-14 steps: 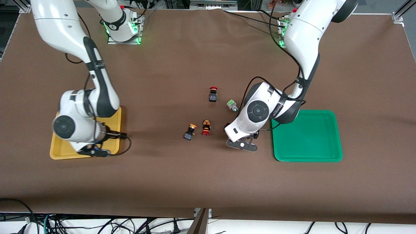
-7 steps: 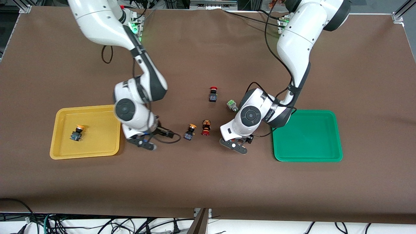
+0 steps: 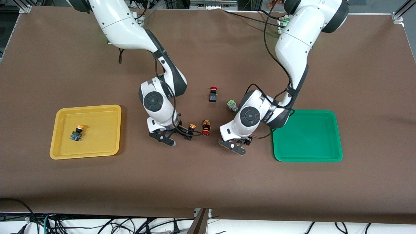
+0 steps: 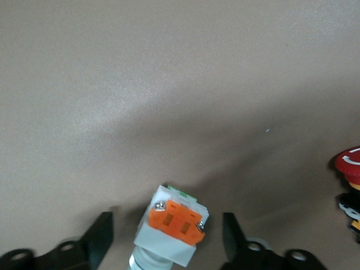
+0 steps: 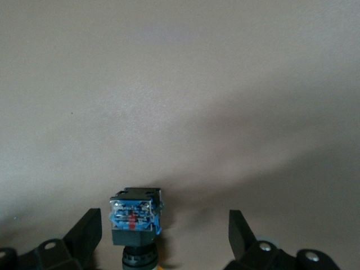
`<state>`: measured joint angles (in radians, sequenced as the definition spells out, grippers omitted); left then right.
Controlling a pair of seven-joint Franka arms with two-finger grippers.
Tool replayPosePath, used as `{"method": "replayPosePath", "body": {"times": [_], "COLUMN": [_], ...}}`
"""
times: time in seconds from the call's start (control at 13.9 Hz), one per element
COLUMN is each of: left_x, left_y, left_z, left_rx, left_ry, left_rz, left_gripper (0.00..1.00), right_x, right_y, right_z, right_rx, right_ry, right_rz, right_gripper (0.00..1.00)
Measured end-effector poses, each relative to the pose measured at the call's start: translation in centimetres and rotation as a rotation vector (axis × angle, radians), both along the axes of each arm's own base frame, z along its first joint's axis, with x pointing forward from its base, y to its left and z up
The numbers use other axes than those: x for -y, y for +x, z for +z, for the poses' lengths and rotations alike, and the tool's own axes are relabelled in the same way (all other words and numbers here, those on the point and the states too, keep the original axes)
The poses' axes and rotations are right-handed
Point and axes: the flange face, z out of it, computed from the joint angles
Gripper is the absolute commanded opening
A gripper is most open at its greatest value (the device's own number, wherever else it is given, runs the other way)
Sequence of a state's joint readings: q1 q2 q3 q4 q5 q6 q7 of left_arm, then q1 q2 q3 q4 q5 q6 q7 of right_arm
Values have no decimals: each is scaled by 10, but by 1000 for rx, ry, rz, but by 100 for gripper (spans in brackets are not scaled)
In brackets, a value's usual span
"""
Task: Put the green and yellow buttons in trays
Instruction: 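Carry the blue button to the yellow tray while the left gripper carries its button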
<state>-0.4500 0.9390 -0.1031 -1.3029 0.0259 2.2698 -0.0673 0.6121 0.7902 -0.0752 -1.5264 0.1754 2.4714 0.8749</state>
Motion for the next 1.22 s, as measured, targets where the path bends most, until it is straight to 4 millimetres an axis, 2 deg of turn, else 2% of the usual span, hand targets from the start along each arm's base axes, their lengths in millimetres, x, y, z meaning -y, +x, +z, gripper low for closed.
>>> {"method": "replayPosePath", "body": {"times": [0.22, 0.29, 0.43, 0.5, 0.57, 0.65, 0.72, 0.86, 1.08, 1.15, 1.22], "left_x": [-6, -16, -51, -72, -94, -118, -143, -194, -268, -291, -315], "left_y": [5, 11, 30, 41, 52, 61, 68, 78, 77, 76, 75], "left_z": [1, 2, 6, 9, 13, 22, 34, 68, 120, 127, 126], "left_rx": [10, 14, 18, 25, 31, 21, 0, -52, -141, -162, -178], "left_ry": [3, 9, 16, 16, 16, 21, 29, 41, 50, 50, 46], "left_rz": [-18, -35, -80, -104, -124, -140, -141, -128, -126, -113, -103], "left_gripper": [0, 0, 0, 0, 0, 0, 0, 0, 0, 0, 0], "right_x": [-11, -17, -28, -32, -34, -34, -35, -35, -31, -25, -13], "right_y": [-3, -4, -6, -7, -7, -7, -8, -8, -2, 5, 15], "right_z": [0, 0, -5, -9, -12, -15, -18, -20, -15, -9, 0], "right_rx": [5, 12, 27, 31, 33, 32, 34, 40, 54, 61, 51], "right_ry": [8, 11, 17, 16, 14, 9, 0, -11, -13, -19, -33], "right_rz": [-16, -12, -1, 4, 8, 12, 21, 33, 28, 18, 6], "right_gripper": [100, 100, 100, 85, 59, 21, 0, 0, 0, 0, 0]}}
